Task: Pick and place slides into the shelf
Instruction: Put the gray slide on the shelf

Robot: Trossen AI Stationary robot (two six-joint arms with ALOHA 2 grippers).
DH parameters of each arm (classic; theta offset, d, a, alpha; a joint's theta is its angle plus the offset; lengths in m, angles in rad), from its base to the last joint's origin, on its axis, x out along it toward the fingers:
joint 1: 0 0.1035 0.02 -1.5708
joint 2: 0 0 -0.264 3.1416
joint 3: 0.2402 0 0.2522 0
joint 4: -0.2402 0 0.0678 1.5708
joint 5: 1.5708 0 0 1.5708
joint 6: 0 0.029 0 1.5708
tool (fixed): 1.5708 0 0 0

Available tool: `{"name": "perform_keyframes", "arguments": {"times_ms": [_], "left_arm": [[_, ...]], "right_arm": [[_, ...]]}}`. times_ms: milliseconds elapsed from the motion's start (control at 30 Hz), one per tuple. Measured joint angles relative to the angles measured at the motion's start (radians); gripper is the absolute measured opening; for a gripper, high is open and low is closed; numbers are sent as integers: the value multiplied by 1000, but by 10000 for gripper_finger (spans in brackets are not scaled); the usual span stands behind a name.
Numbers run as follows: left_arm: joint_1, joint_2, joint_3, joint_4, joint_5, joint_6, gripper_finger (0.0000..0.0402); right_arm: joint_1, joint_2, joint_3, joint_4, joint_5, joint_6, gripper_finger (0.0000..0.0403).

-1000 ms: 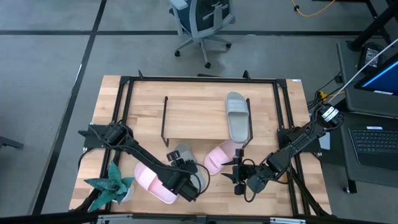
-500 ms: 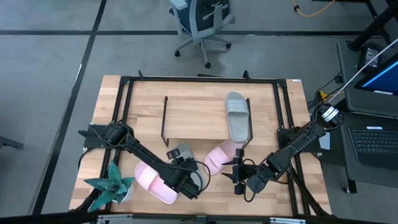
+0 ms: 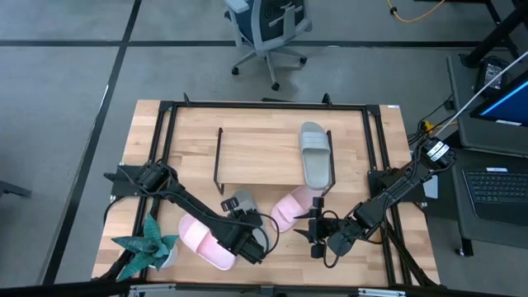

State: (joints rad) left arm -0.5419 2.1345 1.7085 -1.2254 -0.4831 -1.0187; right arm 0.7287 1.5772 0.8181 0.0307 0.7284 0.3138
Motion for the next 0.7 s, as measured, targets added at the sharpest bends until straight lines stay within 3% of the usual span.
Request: {"name": "perform_keyframes", "arguments": {"times_ms": [200, 700], "left_arm": [[0, 0, 1, 1, -7, 0, 8], [-10, 0, 1, -2, -25, 7, 2]], "right_arm": [[0, 0, 0, 0, 0, 0, 179], [0, 0, 0, 0, 0, 0, 179]]}}
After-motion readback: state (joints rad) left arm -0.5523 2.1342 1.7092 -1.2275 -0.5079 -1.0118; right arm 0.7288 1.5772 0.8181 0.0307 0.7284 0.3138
